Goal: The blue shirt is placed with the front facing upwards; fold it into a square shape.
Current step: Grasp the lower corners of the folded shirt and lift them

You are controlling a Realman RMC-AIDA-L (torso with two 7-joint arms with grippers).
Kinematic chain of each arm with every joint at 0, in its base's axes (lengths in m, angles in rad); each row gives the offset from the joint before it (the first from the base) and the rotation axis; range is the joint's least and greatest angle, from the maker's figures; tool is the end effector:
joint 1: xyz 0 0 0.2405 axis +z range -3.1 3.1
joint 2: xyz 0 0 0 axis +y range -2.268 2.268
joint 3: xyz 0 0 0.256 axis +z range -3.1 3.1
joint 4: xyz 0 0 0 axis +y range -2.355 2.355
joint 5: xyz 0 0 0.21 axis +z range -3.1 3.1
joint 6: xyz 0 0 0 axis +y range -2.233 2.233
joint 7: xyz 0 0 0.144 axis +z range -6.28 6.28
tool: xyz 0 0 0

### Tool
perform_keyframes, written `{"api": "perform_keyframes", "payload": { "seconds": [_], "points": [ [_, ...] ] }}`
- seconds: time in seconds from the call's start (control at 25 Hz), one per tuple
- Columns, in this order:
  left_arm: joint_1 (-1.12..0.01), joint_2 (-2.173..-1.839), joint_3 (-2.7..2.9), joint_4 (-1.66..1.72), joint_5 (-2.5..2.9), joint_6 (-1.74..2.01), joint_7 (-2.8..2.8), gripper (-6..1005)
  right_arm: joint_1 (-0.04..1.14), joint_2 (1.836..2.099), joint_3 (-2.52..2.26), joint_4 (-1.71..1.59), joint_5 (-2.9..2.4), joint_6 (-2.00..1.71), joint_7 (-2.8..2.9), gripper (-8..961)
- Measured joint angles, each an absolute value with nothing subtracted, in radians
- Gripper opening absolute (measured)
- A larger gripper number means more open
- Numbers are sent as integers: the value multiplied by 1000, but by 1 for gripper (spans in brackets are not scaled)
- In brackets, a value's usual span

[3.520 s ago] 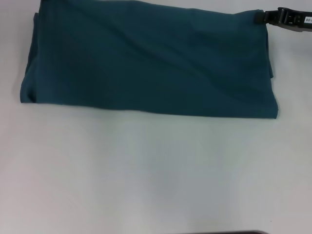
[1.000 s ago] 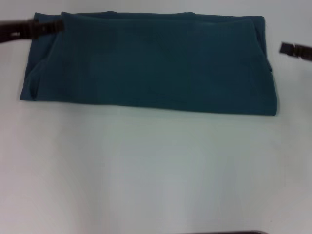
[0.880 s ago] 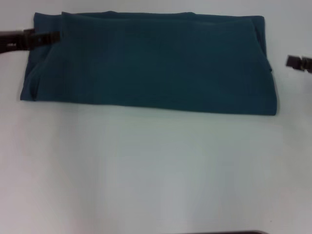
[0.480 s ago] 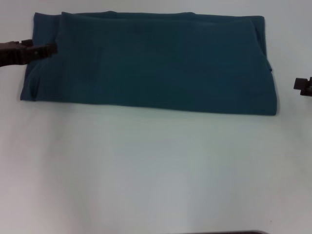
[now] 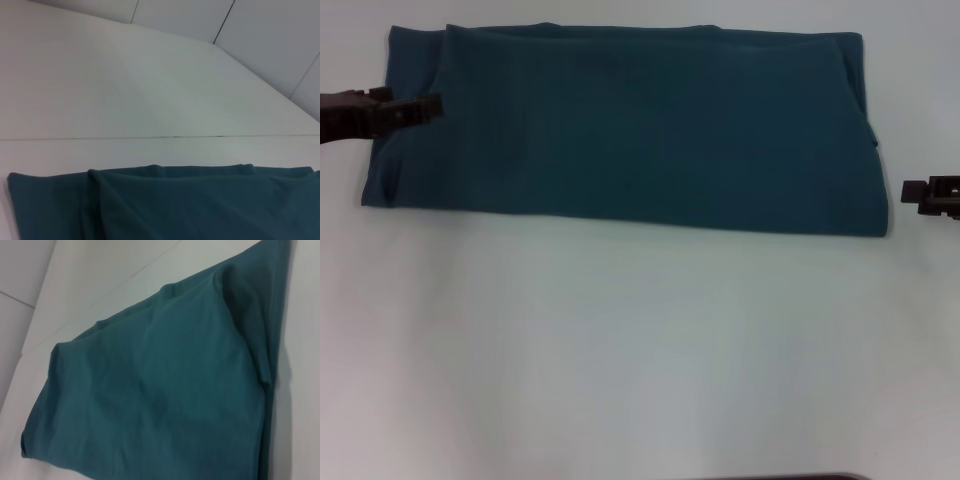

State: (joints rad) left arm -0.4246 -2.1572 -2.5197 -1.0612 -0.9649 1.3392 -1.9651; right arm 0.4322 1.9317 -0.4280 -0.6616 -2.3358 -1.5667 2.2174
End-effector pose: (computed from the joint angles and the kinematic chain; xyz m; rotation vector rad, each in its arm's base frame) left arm -0.2942 0.3465 0.0560 -2.2302 -1.1500 -0.4963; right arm 0.3633 0.2948 0.0726 -2.0810 1.8820 0.5164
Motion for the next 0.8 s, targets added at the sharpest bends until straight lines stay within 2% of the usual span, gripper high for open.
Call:
{"api": "perform_keyframes", "payload": {
  "seconds": [0.4,0.8],
  "points": [
    [-429,-2153,-2519,-1057,-965,1332,-1963,813,451,1967,-429,-651,-2379,-1507,2229,548],
    [-432,-2152,-2519,-1057,-963,1329,-1961,812,476,1981,-460,-605,-2382,-1441,2228,549]
  ]
}}
